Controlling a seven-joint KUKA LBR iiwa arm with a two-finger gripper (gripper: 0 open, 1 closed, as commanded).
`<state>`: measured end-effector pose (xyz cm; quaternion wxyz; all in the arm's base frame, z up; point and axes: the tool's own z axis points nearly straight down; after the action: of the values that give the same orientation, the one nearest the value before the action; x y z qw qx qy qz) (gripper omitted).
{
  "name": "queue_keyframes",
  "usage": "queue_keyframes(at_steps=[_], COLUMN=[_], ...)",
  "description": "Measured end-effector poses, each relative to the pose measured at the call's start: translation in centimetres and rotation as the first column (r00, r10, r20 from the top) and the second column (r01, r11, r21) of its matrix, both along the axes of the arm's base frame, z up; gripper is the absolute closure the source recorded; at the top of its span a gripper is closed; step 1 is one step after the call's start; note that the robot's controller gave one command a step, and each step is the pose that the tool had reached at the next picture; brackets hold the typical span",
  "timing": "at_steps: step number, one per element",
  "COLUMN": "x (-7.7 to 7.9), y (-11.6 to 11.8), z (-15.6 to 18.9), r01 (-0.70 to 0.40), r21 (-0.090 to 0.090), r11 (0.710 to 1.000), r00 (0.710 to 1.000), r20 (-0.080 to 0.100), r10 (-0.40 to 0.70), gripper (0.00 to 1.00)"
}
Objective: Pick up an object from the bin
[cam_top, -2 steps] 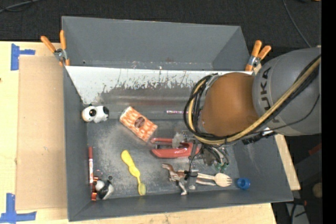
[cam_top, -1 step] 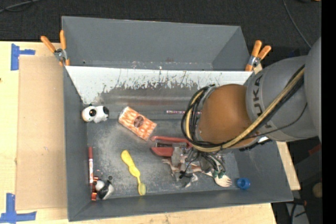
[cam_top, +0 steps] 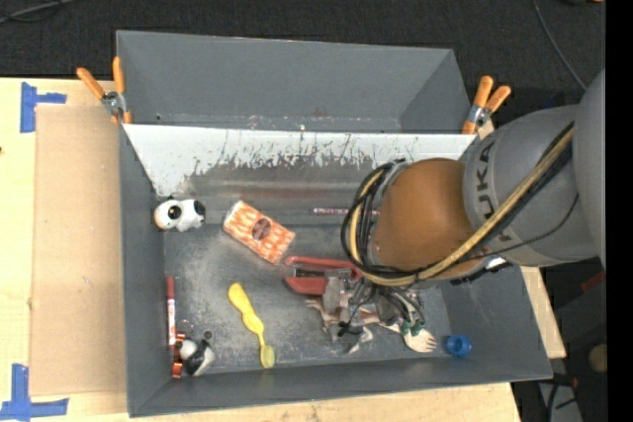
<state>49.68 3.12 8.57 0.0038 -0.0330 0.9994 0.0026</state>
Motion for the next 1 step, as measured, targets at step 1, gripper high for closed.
queue_keyframes(at_steps=[1], x=[-0.4], y=[-0.02], z=[1.65], r01=[0.01], r21=[0.0], r11=[1.0], r00=[1.0], r20=[-0.009], r10=[-0.01], gripper=[1.0])
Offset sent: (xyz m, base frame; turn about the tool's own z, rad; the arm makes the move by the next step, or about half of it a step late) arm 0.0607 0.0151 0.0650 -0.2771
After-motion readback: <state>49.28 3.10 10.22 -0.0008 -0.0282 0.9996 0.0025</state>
